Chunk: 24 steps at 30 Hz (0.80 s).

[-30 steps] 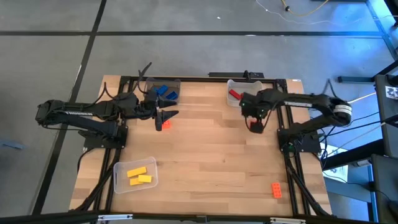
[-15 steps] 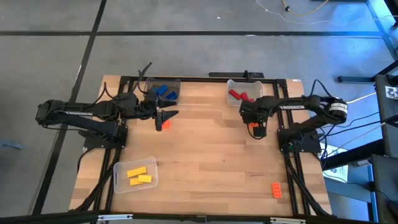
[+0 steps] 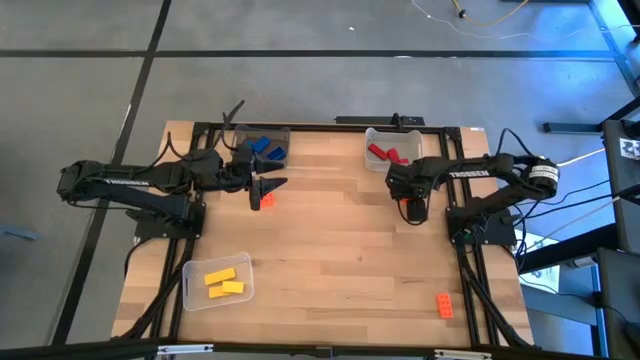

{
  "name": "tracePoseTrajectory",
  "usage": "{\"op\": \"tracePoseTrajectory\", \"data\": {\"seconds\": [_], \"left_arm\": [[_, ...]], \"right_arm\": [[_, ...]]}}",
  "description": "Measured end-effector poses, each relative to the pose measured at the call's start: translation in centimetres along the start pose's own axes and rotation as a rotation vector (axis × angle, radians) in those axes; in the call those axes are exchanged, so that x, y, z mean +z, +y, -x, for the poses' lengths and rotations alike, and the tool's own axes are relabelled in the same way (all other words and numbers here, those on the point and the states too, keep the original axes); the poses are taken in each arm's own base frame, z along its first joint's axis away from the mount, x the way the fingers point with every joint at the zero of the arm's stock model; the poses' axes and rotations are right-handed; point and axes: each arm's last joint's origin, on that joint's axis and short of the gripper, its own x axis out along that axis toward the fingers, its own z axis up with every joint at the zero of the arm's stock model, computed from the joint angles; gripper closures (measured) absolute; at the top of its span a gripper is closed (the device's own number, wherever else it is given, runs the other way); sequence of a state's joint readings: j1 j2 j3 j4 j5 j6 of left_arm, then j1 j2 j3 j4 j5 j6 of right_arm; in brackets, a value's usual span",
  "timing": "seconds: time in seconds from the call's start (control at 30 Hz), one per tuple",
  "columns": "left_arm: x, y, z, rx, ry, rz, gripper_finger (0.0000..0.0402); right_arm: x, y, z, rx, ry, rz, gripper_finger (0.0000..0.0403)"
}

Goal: Sort & place blocks by color
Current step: Move the top right orange three stud game piece into the bottom right

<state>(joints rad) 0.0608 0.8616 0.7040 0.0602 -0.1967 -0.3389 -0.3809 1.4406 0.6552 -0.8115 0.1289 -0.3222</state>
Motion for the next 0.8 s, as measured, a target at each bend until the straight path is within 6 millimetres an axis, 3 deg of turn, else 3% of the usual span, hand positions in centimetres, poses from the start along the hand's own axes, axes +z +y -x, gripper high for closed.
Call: {"op": "tracePoseTrajectory", "data": {"seconds": [0.07,0.23,0.43,0.6,0.7,0.8], "left_arm": [[0.0,0.0,0.0,0.000,0.000,0.000,0.0174],[0.0,0.0,0.0,0.000,0.000,0.000,0.0174],[0.0,0.0,0.0,0.000,0.000,0.000,0.0174],[0.0,0.0,0.0,-0.001,0.000,0.000,0.0174],[0.0,0.0,0.0,-0.001,0.000,0.000,0.0174],[0.0,0.0,0.0,-0.001,0.000,-0.007,0.0174]], "right_arm": [[0.0,0.1,0.1,0.013,-0.003,0.006,0.0269],[0.9,0.4,1.5,0.042,-0.042,0.019,0.0268],[2.8,-0.1,6.9,0.056,-0.210,-0.076,0.0268],[4.5,-0.2,12.0,0.199,-0.406,-0.351,0.0268],[5.1,1.7,13.7,0.323,-0.446,-0.448,0.0268],[4.8,5.1,13.9,0.386,-0.393,-0.498,0.0268]]}}
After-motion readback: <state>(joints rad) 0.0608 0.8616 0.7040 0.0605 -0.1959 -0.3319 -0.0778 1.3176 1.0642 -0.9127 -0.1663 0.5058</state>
